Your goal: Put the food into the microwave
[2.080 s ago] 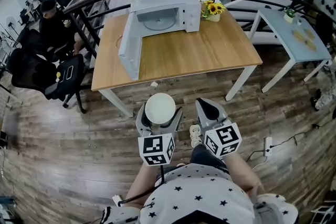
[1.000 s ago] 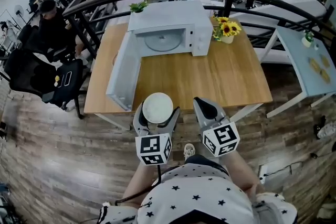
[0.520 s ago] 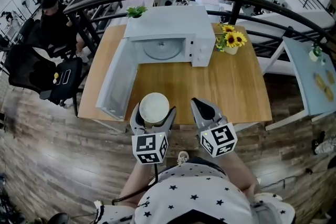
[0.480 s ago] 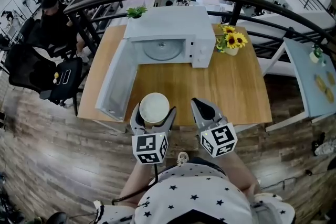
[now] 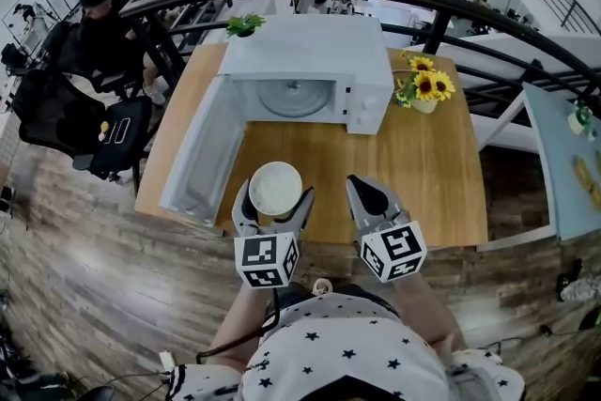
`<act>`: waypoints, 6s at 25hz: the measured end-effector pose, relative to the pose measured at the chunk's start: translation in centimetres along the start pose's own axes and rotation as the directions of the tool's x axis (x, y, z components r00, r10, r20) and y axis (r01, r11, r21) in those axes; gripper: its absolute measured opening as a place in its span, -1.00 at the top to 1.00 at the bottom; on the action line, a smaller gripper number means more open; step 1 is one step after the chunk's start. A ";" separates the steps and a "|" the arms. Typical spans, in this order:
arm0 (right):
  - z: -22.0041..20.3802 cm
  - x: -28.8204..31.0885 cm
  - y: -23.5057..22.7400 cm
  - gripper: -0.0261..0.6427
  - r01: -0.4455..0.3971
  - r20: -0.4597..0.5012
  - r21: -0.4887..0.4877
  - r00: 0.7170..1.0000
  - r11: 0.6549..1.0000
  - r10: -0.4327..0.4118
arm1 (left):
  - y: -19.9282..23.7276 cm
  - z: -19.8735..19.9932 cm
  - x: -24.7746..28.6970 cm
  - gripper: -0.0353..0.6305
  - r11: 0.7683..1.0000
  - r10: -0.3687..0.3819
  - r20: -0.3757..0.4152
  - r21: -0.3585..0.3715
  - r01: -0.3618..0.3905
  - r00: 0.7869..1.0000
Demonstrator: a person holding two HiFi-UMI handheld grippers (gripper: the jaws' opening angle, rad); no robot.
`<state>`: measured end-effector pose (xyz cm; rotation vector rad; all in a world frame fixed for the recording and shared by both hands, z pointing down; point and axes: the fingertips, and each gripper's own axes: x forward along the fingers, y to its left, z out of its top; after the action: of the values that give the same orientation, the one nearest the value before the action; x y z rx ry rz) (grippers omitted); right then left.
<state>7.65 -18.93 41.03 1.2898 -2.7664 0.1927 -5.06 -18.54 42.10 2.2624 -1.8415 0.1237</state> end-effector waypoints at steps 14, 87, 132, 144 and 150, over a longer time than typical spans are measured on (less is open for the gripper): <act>-1.1 4.7 -2.4 0.90 -0.026 -0.035 0.017 0.999 1.000 0.027 | 3.0 -0.5 7.3 -0.59 0.998 0.038 -0.017 0.041 -0.037 0.999; -6.7 20.8 -10.8 0.90 0.043 -0.262 0.093 0.965 0.995 -0.017 | 13.3 -9.1 38.4 -0.59 0.986 0.095 -0.309 0.162 -0.047 0.946; -5.5 9.3 -5.7 0.90 0.029 -0.144 0.047 0.989 0.998 -0.022 | 7.9 -8.4 22.9 -0.40 0.995 0.101 -0.265 0.030 -0.096 0.959; -4.1 3.9 -2.5 0.90 0.029 -0.080 0.020 0.996 0.999 -0.027 | 5.1 -6.7 13.0 0.35 0.989 0.142 -0.191 -0.016 -0.148 0.971; -3.7 1.2 -1.2 0.90 0.042 -0.050 0.020 0.998 0.999 -0.041 | 3.8 -5.7 7.9 0.57 0.988 0.140 -0.143 -0.046 -0.148 0.980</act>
<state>7.87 -20.10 44.96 1.3268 -2.7012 0.2475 -6.63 -25.58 49.69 2.0273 -1.9079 0.2436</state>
